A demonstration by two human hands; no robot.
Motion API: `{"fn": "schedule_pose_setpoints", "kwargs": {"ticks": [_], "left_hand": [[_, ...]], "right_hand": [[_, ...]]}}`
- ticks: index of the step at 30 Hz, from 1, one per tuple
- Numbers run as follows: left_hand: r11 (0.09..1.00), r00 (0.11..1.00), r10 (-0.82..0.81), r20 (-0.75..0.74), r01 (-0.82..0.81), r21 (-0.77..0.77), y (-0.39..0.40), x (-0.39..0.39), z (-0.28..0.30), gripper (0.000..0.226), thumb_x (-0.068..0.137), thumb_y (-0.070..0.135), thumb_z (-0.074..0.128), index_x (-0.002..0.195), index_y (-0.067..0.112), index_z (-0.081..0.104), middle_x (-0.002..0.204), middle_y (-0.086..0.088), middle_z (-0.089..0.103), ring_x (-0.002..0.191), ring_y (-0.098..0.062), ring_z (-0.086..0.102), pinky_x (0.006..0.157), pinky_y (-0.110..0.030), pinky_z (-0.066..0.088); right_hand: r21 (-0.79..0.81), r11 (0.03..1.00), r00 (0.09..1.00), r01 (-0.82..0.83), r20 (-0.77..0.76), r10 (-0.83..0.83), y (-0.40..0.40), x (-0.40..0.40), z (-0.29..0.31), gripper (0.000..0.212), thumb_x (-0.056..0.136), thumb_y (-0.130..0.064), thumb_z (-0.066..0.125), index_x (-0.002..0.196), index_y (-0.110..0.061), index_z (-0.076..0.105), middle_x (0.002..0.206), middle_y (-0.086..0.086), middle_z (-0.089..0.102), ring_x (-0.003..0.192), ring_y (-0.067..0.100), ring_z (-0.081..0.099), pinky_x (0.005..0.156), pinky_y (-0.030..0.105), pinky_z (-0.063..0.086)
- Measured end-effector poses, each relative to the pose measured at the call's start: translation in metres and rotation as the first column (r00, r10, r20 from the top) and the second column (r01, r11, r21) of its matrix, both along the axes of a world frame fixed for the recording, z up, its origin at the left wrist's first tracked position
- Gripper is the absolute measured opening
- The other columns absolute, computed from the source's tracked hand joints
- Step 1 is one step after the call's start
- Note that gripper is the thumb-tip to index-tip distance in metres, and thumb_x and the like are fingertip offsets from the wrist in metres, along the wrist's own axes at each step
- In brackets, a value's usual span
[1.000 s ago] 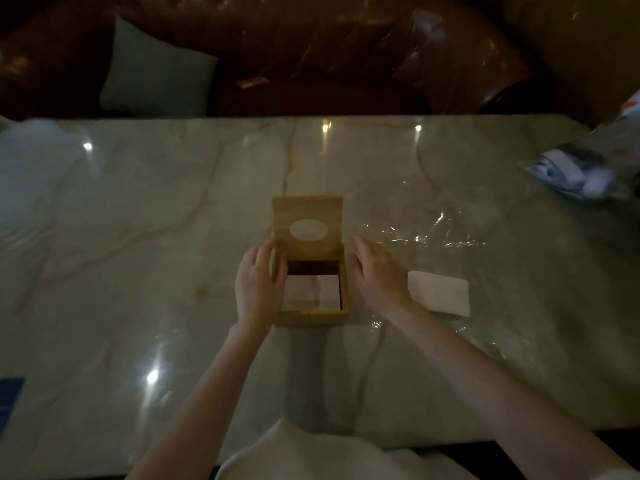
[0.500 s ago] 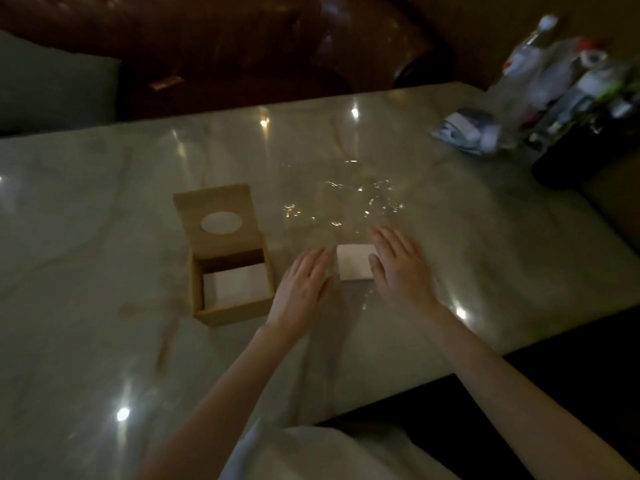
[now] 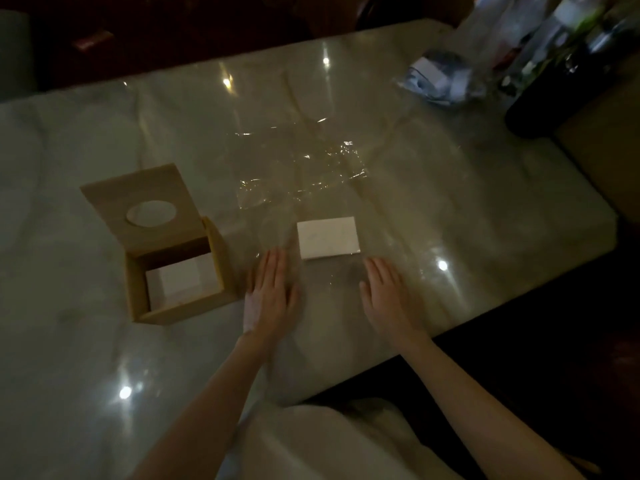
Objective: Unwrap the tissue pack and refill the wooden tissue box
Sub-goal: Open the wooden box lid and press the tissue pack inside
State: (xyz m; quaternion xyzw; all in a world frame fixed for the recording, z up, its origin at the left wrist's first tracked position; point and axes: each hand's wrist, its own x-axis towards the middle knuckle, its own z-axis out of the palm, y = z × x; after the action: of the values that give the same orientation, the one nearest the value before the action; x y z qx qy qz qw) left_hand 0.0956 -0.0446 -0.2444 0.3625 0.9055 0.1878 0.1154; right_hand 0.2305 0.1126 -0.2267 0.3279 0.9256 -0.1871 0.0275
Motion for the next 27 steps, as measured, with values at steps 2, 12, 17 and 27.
{"fn": "schedule_pose_setpoints", "kwargs": {"ticks": [2, 12, 17, 27], "left_hand": [[1.000, 1.000, 0.020, -0.003, -0.020, -0.010, -0.001, -0.001, -0.002, 0.065, 0.086, 0.038, 0.029, 0.143, 0.010, 0.019, 0.152, -0.012, 0.025, 0.141, -0.025, 0.018, 0.114, -0.052, 0.015], [1.000, 1.000, 0.012, 0.011, -0.012, -0.015, -0.002, -0.003, -0.006, 0.066, 0.090, 0.036, 0.043, 0.144, 0.011, 0.015, 0.153, -0.011, 0.023, 0.141, -0.024, 0.016, 0.114, -0.050, 0.012], [1.000, 1.000, 0.012, 0.005, -0.012, 0.020, -0.003, -0.002, -0.002, 0.066, 0.087, 0.040, 0.038, 0.143, 0.010, 0.019, 0.152, -0.012, 0.026, 0.141, -0.024, 0.019, 0.113, -0.047, 0.011], [1.000, 1.000, 0.013, 0.020, -0.013, -0.003, -0.002, -0.004, -0.006, 0.068, 0.087, 0.041, 0.039, 0.144, 0.012, 0.017, 0.153, -0.009, 0.023, 0.142, -0.023, 0.018, 0.114, -0.043, 0.010]], "right_hand": [[-0.021, 1.000, 1.000, 0.000, 0.008, 0.001, 0.000, -0.002, -0.005, 0.051, 0.095, -0.023, 0.035, 0.142, -0.006, 0.024, 0.152, 0.012, 0.026, 0.141, 0.025, 0.020, 0.114, 0.037, 0.016], [-0.062, 0.997, 0.996, 0.035, -0.078, -0.040, 0.022, -0.037, 0.011, 0.051, 0.098, -0.018, 0.029, 0.143, 0.000, 0.015, 0.155, 0.016, 0.010, 0.144, 0.027, 0.003, 0.119, 0.035, 0.004], [-0.201, 0.964, 0.929, 0.171, -0.293, -0.226, 0.012, -0.064, 0.025, 0.049, 0.091, -0.017, 0.050, 0.134, 0.002, 0.038, 0.139, 0.022, 0.041, 0.131, 0.033, 0.032, 0.110, 0.039, 0.026], [-0.389, 0.773, 0.828, 0.501, -0.046, -0.560, 0.015, -0.104, 0.023, 0.056, 0.061, -0.031, 0.079, 0.105, 0.000, 0.062, 0.104, 0.021, 0.067, 0.100, 0.034, 0.061, 0.088, 0.041, 0.049]]}}
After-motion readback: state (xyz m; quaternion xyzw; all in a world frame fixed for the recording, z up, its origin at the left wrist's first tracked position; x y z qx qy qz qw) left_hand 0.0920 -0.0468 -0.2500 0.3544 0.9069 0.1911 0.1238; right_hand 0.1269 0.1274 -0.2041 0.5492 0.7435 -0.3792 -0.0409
